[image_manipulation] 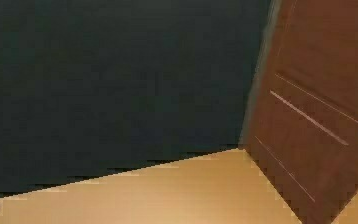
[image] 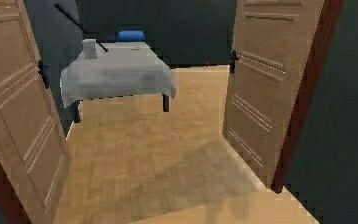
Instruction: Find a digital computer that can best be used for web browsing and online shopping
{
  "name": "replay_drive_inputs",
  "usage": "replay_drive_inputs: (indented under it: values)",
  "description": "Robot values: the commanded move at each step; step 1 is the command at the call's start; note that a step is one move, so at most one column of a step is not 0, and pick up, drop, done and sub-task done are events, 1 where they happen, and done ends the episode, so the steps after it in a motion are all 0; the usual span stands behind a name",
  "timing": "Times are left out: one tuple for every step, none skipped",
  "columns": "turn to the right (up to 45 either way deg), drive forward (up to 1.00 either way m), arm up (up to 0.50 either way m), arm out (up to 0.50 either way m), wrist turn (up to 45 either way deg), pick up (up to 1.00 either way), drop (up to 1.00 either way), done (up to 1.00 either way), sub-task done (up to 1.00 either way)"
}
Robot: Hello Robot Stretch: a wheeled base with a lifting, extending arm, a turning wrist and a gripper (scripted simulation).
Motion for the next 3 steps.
replay_drive_inputs:
  values:
    - [0.0,1.00,0.00,0.00,0.0,0.00,0.00,0.00,0.00]
    - [0.0,1.00,0.00,0.00,0.0,0.00,0.00,0.00,0.00]
    - [0.0,0.45,0.00,0.00,0.0,0.00,0.00,0.00,0.00]
